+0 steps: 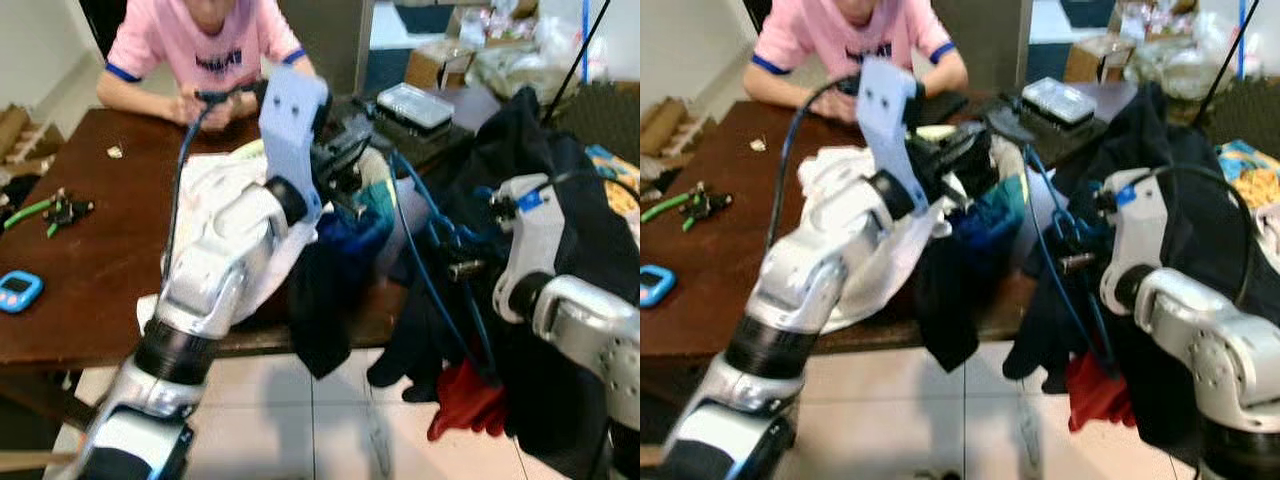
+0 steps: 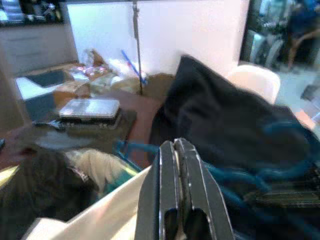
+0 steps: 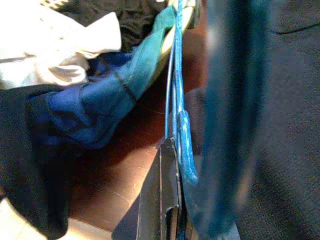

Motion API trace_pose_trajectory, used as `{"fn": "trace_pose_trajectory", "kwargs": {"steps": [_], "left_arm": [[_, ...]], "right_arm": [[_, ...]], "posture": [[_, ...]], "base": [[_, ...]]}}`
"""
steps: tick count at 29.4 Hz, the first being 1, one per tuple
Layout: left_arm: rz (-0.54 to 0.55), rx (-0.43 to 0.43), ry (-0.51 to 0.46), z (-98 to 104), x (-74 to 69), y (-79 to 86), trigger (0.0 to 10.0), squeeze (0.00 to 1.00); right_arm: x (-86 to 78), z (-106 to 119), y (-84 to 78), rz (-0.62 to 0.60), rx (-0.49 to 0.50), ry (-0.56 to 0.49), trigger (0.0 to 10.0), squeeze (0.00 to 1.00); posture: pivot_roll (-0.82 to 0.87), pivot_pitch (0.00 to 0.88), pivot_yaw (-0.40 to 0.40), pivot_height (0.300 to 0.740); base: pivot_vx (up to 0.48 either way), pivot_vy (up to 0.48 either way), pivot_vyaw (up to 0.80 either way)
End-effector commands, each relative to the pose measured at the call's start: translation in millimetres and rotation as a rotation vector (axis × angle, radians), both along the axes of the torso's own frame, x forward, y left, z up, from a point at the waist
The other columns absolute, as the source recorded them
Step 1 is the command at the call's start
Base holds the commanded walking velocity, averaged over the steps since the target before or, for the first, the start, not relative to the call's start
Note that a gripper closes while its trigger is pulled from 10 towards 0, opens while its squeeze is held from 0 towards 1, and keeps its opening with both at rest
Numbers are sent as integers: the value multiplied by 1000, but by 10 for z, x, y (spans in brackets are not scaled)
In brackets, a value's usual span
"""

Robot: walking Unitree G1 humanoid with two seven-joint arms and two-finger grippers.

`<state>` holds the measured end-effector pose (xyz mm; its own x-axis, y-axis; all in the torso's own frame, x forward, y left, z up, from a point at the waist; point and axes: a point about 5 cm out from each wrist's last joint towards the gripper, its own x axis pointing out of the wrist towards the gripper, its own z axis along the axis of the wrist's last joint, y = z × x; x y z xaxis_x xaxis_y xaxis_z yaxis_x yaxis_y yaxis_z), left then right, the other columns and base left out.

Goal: Hang hanger

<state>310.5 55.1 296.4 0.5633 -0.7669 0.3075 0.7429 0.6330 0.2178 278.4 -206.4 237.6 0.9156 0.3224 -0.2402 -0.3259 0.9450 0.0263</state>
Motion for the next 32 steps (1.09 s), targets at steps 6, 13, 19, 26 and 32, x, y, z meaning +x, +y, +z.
{"fn": "trace_pose_trajectory", "kwargs": {"steps": [6,13,19,26,32], "left_arm": [[-112,154,56,-236,-160,49,5373,0],[130,283,103,-471,-8,292,10000,0],[304,267,41,-390,96,434,10000,420],[331,295,-29,-264,70,472,10000,1000],[326,388,-92,-178,36,489,10000,1000]], "right_arm": [[-43,-51,16,36,-21,31,10000,0],[-41,-64,45,60,-29,39,10000,0],[-45,-61,43,65,-34,39,10000,0],[-48,-55,45,70,-36,38,10000,0],[-45,-49,46,72,-37,38,10000,0]], "posture": [[20,189,65,740],[25,190,55,740],[21,193,53,740],[21,195,50,740],[26,195,49,740]], "base": [[0,0,0],[0,0,0],[0,0,0],[0,0,0],[0,0,0]]}}
